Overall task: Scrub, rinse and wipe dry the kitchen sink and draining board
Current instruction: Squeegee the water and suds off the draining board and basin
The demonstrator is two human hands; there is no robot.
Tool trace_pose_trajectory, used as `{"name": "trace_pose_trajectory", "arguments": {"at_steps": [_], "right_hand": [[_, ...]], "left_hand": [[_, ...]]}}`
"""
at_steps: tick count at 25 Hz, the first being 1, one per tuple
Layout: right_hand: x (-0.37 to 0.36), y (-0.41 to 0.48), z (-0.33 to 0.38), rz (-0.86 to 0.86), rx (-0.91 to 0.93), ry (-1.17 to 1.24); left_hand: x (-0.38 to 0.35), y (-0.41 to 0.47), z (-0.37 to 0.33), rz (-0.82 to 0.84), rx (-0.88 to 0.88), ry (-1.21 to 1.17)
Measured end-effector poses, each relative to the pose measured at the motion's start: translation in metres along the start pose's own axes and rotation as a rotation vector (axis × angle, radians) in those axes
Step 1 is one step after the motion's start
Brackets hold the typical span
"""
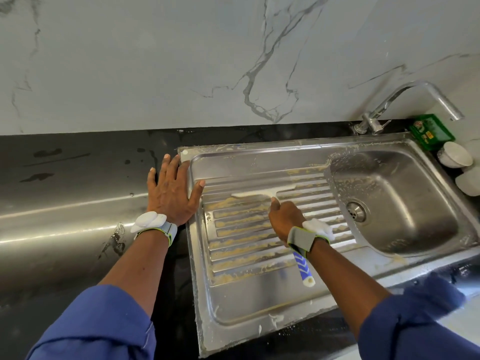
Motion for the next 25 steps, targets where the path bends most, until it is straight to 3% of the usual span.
{"name": "trace_pose_trajectory", "arguments": {"at_steps": [7,10,14,18,25], "right_hand": [[0.008,-0.048,-0.041,0.032,0.007,0.053],[0.026,0.007,-0.007,-0.118,0.002,0.172],[0.031,0.091,0.024,-0.080,-0.057,0.120],[0.029,0.093,-0.009,-0.106,-0.046,0.007],[0.040,0.011,-0.097,0.034,-0.124,-0.055]], "left_hand": [[-0.001,-0.004,-0.008,0.031,-0.091,0.036],[-0.011,-0.003,-0.011,0.073,-0.190,0.064],[-0.008,-0.003,-0.009,0.054,-0.189,0.035],[-0.006,-0.002,-0.009,0.050,-0.165,0.029],[-0.007,-0.002,-0.008,0.091,-0.142,0.021]]}}
Point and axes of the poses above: each hand's wrist, its own y-axis towards the middle knuckle, its own x-axis out of the back of the hand, z = x × y, the point moved 6 cm from there along y, towards the middle knuckle, and after that the axes turned 7 degrees about -z, right-handed, at the moved point
